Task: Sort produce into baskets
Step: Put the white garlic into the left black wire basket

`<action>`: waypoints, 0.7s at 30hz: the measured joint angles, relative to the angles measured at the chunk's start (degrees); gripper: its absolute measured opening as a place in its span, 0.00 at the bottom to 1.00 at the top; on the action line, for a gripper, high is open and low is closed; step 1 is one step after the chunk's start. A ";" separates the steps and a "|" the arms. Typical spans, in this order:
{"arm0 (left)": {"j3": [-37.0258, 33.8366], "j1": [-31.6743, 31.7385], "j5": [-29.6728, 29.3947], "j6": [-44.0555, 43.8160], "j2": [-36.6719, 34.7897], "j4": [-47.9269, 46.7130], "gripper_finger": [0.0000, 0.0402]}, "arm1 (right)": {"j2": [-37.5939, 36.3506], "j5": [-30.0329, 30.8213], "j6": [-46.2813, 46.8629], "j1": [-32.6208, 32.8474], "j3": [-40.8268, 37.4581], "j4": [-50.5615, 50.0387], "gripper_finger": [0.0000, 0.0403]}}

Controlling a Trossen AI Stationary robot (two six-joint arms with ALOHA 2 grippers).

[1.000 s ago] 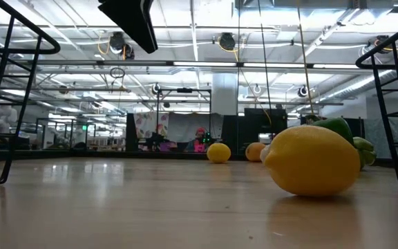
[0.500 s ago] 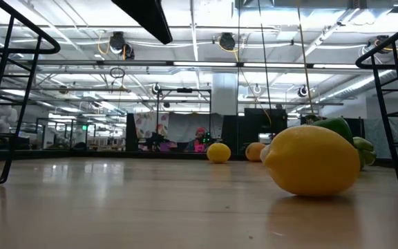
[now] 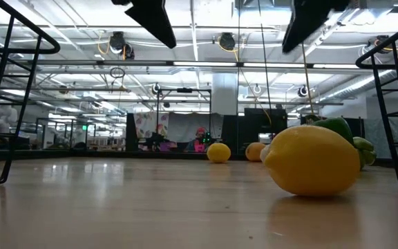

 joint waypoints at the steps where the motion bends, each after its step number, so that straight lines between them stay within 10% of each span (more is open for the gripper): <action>1: 0.00 -0.05 -0.08 0.02 0.00 0.14 0.41 | 0.00 -0.99 -0.85 -2.03 -0.51 -0.03 0.75; 21: 0.00 0.71 0.67 -0.34 0.00 6.93 0.41 | 3.20 -20.47 12.02 -25.42 -4.06 9.41 0.75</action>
